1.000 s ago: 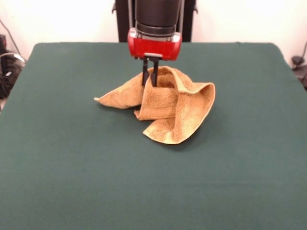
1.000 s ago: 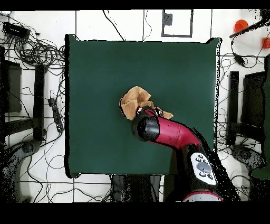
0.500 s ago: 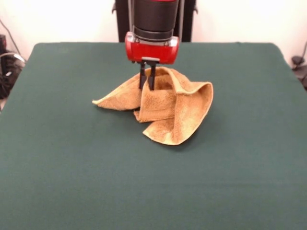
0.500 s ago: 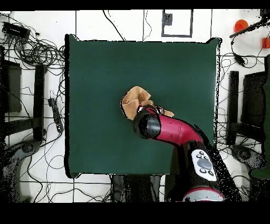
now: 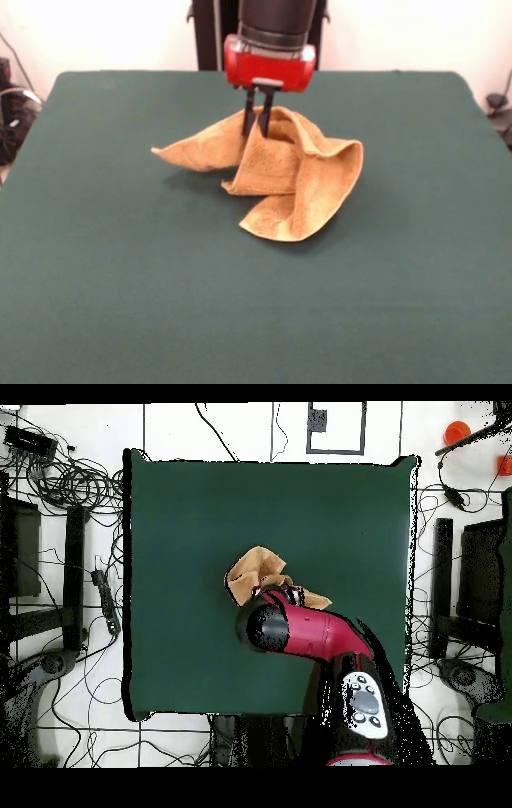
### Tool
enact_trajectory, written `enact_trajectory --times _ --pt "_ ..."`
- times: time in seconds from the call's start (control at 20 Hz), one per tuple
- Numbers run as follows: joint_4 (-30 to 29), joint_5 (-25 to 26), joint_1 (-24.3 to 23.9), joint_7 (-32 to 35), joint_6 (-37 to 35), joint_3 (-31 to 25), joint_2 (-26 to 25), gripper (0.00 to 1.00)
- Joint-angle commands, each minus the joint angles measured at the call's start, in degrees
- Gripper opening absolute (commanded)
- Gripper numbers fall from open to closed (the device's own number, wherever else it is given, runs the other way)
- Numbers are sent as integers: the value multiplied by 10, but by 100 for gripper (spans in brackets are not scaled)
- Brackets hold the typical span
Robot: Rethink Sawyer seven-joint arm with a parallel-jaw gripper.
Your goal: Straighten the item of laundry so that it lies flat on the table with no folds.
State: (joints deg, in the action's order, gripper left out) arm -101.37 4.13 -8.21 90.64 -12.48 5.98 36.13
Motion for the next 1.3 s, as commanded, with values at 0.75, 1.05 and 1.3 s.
enact_trajectory --times 0.75,1.05,1.3 --pt "-55 -54 38 146 -5 6 31 100" --pt "-56 -63 41 149 -2 9 30 100" --pt "-52 -60 39 136 2 -4 26 100"
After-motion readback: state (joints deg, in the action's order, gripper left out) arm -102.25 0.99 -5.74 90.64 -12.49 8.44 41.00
